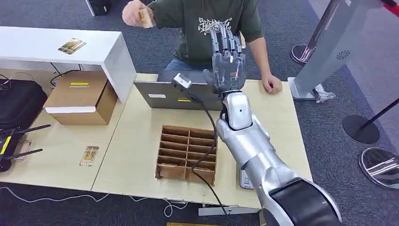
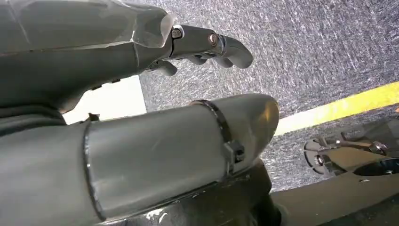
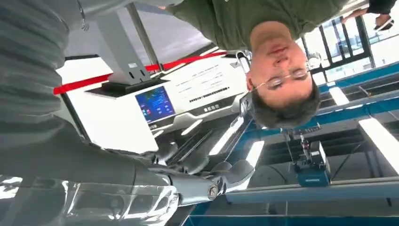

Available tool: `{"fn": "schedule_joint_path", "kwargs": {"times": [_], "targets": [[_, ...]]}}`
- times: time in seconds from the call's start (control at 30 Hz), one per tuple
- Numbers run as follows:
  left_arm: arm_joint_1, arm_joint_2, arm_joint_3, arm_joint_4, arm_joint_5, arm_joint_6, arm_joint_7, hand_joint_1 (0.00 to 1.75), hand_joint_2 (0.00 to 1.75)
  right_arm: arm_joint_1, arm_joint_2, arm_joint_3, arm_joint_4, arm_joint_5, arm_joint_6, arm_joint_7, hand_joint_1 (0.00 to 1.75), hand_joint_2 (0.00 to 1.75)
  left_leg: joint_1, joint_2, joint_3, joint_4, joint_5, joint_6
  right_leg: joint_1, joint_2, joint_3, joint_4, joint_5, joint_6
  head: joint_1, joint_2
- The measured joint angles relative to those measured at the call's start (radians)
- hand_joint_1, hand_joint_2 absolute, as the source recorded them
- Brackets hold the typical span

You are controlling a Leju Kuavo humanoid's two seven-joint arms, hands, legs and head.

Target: Pass the card to the sensor for recognition and then transmit it.

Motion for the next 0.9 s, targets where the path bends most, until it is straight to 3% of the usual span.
{"fn": "schedule_joint_path", "kwargs": {"times": [0.57,0.9], "targets": [[-0.007,0.0,0.0,0.0,-0.016,-0.003,0.0,0.0,0.0,0.0,0.0,-0.003,0.005,-0.007,-0.002,-0.004,0.0,1.75,0.0,0.0,0.0,0.0,0.0,0.0,0.0,0.0,0.0,0.0,0.0,0.0,0.0,0.0],[-0.007,0.0,0.0,0.0,-0.025,-0.003,0.0,0.0,0.0,0.008,-0.005,-0.003,-0.027,0.066,0.0,0.028,0.0,1.75,0.0,0.0,0.0,0.0,0.0,0.0,0.0,0.0,0.0,0.0,0.0,0.0,0.0,0.0]]}}
